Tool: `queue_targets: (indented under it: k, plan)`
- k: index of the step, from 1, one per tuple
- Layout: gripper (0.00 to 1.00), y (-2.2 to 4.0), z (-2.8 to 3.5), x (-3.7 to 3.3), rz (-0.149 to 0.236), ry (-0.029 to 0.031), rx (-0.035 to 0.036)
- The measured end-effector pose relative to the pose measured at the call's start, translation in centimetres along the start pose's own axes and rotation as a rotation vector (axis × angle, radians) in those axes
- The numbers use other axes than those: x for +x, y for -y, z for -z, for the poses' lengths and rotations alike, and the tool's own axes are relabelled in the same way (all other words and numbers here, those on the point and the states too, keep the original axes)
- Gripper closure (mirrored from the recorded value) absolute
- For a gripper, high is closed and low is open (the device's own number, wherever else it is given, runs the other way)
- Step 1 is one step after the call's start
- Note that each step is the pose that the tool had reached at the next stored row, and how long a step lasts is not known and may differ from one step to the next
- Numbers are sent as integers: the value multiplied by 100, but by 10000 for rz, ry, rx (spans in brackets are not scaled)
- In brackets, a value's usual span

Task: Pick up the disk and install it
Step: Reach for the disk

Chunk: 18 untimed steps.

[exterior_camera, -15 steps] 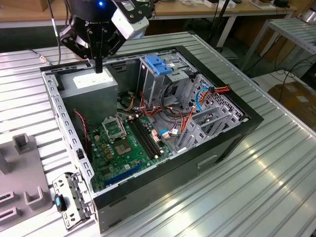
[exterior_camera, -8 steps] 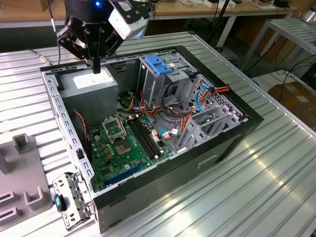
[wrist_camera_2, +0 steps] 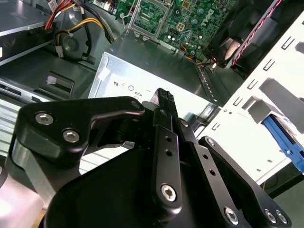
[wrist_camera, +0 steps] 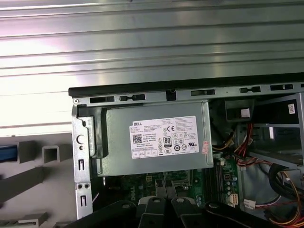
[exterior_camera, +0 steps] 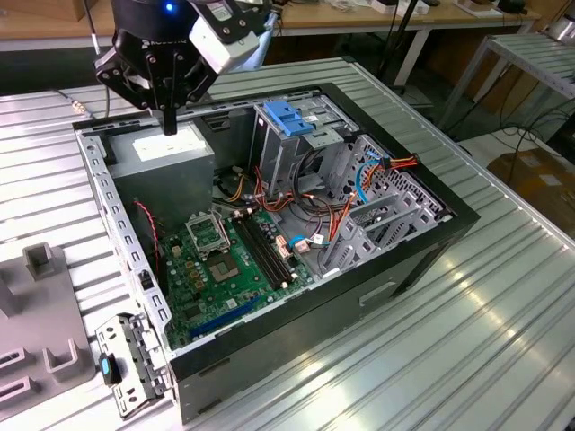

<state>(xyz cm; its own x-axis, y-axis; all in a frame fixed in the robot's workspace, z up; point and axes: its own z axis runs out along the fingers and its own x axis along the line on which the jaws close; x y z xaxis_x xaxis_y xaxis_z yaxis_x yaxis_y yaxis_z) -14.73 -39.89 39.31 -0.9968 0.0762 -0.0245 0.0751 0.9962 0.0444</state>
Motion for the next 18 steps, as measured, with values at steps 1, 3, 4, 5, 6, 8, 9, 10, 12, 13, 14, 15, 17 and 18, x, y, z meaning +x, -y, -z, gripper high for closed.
queue_targets:
  k: [1, 3, 4, 5, 6, 8, 9, 10, 12, 13, 14, 15, 17, 18]
  plan:
    - [89, 1, 0, 8, -1, 0, 0]
    - [89, 2, 0, 23, 0, 0, 0]
    - [89, 2, 0, 31, 0, 0, 0]
    - [89, 3, 0, 39, -1, 0, 0]
    - [89, 3, 1, 46, 0, 0, 0]
    - [89, 5, 1, 72, -1, 0, 0]
    - [89, 6, 1, 81, -1, 0, -1]
    - [89, 7, 1, 87, -1, 0, 0]
    - [89, 8, 1, 102, 0, 0, 0]
    - [89, 8, 1, 111, 0, 0, 0]
    - [89, 9, 2, 118, 0, 0, 0]
    - [89, 10, 2, 126, 1, 0, 0]
    - [89, 11, 2, 142, 0, 0, 0]
    - [89, 11, 2, 150, 0, 0, 0]
